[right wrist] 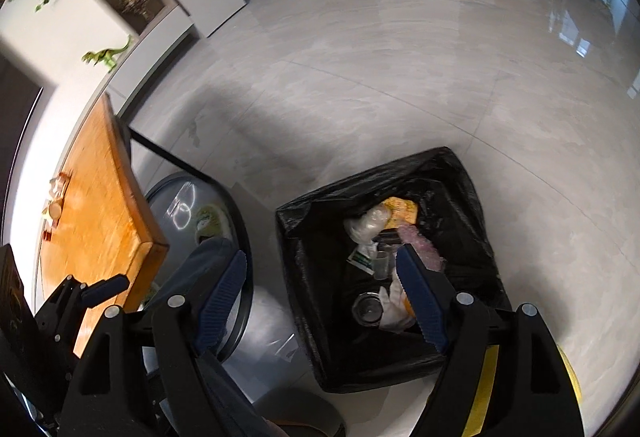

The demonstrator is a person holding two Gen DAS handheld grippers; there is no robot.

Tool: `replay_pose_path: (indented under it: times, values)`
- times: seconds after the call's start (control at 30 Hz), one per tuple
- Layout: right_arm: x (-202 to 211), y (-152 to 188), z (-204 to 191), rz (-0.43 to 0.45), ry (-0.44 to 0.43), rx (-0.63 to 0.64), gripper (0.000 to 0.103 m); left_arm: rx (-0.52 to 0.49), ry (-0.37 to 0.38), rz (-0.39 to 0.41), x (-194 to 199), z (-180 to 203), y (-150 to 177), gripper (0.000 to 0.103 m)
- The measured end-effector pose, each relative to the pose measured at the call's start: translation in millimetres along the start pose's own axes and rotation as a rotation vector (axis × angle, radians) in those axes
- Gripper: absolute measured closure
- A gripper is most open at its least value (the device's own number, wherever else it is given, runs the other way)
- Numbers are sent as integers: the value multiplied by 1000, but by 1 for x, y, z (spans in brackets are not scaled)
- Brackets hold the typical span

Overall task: Collect trash
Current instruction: 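Move both tools back over the table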

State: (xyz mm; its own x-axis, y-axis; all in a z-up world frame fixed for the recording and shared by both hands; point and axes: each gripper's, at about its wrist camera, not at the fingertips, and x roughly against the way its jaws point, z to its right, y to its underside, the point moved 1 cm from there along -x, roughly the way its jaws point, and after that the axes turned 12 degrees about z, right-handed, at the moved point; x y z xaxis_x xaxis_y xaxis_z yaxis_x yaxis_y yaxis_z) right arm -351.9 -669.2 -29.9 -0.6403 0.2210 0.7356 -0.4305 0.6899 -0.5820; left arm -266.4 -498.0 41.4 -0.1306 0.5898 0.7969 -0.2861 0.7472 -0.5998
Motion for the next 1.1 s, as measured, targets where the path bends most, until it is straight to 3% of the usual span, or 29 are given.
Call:
replay_pose_path:
  times: [0.23,0.57,1.1]
  values:
    - [-6,-1,-77,-22,-64,129,25,99,-52,31,24,-52,16,6]
    - [-37,0,-225,-75,-197,346,25,333,-240,84,99,-190,69,6]
    - [-85,48,-552,-121,-448,829,25,729,-600,52,218,-411,210,6]
